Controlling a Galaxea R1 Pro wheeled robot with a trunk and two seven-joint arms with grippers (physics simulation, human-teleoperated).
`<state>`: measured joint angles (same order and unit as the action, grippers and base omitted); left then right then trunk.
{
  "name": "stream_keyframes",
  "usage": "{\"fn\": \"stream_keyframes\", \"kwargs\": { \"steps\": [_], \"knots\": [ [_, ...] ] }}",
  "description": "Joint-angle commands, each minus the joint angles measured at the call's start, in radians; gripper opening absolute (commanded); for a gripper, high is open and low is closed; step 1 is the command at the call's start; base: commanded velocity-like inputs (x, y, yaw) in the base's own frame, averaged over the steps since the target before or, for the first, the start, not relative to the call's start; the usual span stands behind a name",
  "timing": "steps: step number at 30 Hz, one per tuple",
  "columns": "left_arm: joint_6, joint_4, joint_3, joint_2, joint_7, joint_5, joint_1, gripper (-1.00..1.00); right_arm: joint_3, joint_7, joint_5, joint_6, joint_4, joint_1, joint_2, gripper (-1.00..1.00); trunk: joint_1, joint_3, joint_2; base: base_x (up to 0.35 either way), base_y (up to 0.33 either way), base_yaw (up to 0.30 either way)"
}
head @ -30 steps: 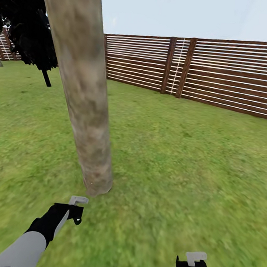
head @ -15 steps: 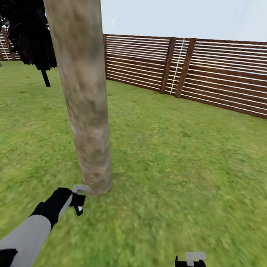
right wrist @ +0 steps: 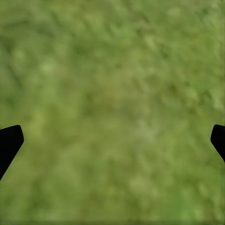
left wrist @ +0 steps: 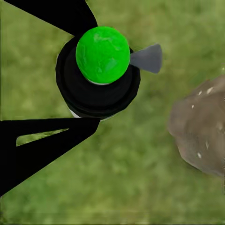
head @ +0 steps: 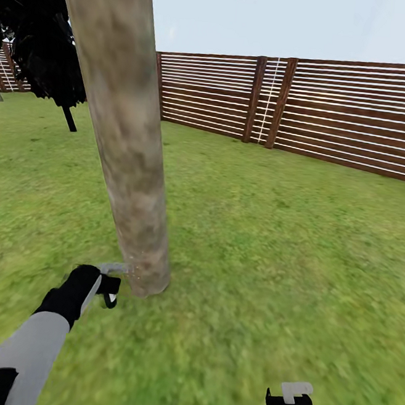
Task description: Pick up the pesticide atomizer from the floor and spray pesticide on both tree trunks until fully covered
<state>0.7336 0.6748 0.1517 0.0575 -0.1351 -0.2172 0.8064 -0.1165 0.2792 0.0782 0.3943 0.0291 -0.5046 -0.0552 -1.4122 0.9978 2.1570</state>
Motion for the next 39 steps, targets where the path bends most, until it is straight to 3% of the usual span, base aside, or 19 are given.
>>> {"fn": "stream_keyframes", "kwargs": {
  "steps": [1,3,4,5,6,7,8,9,10,13,15,23,29,32,39],
  "knots": [
    [0.027,0.004,-0.007,-0.03,0.0,-0.013,0.009,-1.0,0.0,0.0,0.0,0.0,0.0,0.0,0.0,1.0,0.0,0.0,0.0,0.0,0.0,0.0],
    [0.094,0.011,-0.016,-0.052,0.0,-0.013,0.036,-1.0,0.0,0.0,0.0,0.0,0.0,0.0,0.0,1.0,0.0,0.0,0.0,0.0,0.0,0.0],
    [0.118,0.013,-0.018,-0.046,0.0,-0.013,0.054,-1.0,0.0,0.0,0.0,0.0,0.0,0.0,0.0,1.0,0.0,0.0,0.0,0.0,0.0,0.0],
    [0.127,0.012,-0.017,-0.017,-0.001,-0.012,0.069,-1.0,0.0,0.0,0.0,0.0,0.0,0.0,0.0,1.0,0.0,0.0,0.0,0.0,0.0,0.0],
    [0.132,0.011,-0.016,0.039,-0.023,-0.011,0.08,-1.0,0.0,0.0,0.0,0.0,0.0,0.0,0.0,1.0,0.0,0.0,0.0,0.0,0.0,0.0],
    [0.133,0.012,-0.018,0.046,-0.047,-0.012,0.082,-1.0,0.0,0.0,0.0,0.0,0.0,0.0,0.0,1.0,0.0,0.0,0.0,0.0,0.0,0.0],
    [0.135,0.013,-0.018,0.044,-0.057,-0.012,0.084,-1.0,0.0,0.0,0.0,0.001,0.0,0.0,0.0,1.0,0.0,0.0,0.0,0.0,0.0,0.0],
    [0.162,0.018,-0.019,0.011,-0.066,-0.012,0.119,-1.0,0.0,0.0,0.0,0.001,0.0,0.0,0.0,1.0,0.0,0.0,0.0,0.0,0.0,0.0],
    [0.186,0.021,-0.019,-0.001,-0.068,-0.012,0.144,-1.0,0.0,0.0,0.0,0.001,0.0,0.0,0.0,1.0,0.0,0.0,0.0,0.0,0.0,0.0],
    [0.2,0.02,-0.019,0.016,-0.07,-0.013,0.169,-1.0,0.0,0.0,0.0,0.001,0.0,0.0,0.0,1.0,0.0,0.0,0.0,0.0,0.0,0.0],
    [0.202,0.021,-0.019,0.057,-0.07,-0.012,0.173,-1.0,0.0,0.0,0.0,0.001,0.0,0.0,0.0,1.0,0.0,0.0,0.0,0.0,0.0,0.0],
    [0.201,0.022,-0.019,0.048,-0.071,-0.011,0.163,-1.0,0.0,0.0,0.0,0.001,0.0,0.0,0.0,1.0,0.0,0.0,0.0,0.095,0.0,0.0],
    [0.201,0.022,-0.021,0.058,-0.082,-0.011,0.171,-1.0,0.0,0.0,0.0,0.001,0.0,0.0,0.0,1.0,0.0,-0.004,0.0,0.002,0.0,-0.196],
    [0.199,0.023,-0.021,0.06,-0.121,-0.015,0.173,-1.0,0.0,0.0,0.0,0.001,0.0,0.0,0.0,1.0,0.0,-0.006,0.0,-0.195,0.0,-0.192],
    [0.201,0.023,-0.021,0.052,-0.13,-0.016,0.175,-1.0,-0.002,0.0,0.0,0.0,0.0,0.0,0.0,1.0,0.0,-0.006,0.0,-0.239,-0.124,0.009]
  ]
}}
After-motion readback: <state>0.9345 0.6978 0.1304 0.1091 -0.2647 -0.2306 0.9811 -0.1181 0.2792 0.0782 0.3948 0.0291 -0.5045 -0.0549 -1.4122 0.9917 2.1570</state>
